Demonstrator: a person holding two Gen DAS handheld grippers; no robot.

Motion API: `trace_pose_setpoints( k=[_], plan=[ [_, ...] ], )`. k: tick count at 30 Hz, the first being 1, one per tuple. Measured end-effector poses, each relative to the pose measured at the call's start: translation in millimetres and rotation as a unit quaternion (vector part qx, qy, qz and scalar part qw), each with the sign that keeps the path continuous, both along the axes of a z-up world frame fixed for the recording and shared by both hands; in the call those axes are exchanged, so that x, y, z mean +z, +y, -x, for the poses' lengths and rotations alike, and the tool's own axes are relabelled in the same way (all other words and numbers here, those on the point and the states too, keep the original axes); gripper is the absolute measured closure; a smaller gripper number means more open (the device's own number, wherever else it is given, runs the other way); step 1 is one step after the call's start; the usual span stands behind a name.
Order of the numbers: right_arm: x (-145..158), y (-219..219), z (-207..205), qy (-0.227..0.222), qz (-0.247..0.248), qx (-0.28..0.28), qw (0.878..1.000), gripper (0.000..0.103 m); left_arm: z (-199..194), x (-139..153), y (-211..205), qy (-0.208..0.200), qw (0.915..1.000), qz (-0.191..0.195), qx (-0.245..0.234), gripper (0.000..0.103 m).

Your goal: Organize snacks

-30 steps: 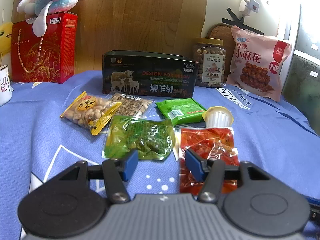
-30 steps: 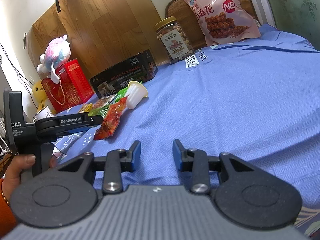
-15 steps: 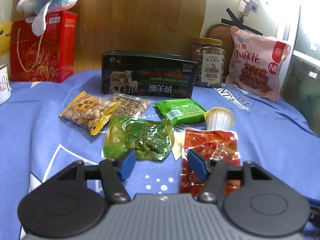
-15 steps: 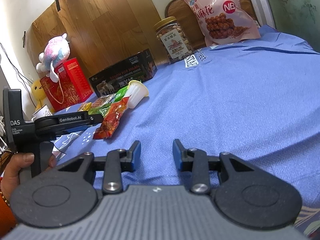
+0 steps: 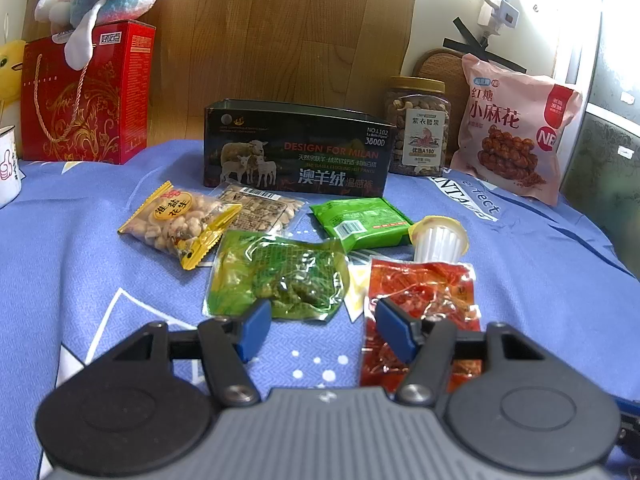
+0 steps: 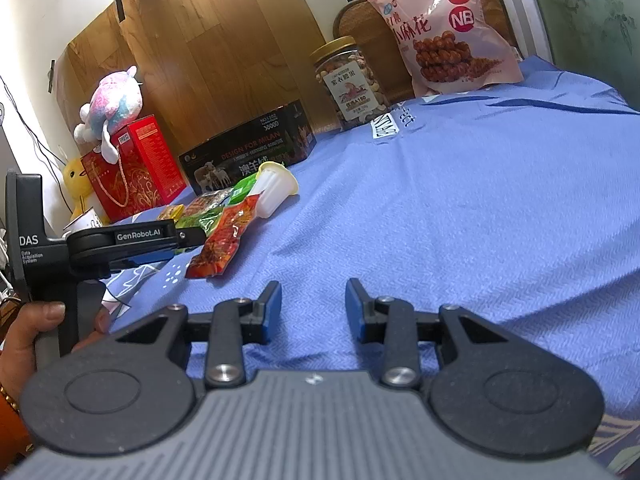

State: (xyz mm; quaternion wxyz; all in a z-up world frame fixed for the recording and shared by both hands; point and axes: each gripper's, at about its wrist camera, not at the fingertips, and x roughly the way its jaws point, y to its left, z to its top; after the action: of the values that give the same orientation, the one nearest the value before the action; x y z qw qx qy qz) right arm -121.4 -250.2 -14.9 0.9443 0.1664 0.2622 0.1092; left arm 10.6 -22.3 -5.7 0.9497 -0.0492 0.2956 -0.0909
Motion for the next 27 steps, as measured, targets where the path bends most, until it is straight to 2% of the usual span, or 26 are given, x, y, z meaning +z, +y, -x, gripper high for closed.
trace_pose_setpoints(
  k=[18,27],
  plan=[
    [2,12,-3,-0.008,0.026,-0.015,1.000,0.064,0,1,6,0.001,0.9996,0.027,-0.003,0.043],
    [1,14,-5,-0.008,0.029,-0.019,0.999,0.064,0,1,6,0.000,0.9997,0.025,0.001,0.043]
  ],
)
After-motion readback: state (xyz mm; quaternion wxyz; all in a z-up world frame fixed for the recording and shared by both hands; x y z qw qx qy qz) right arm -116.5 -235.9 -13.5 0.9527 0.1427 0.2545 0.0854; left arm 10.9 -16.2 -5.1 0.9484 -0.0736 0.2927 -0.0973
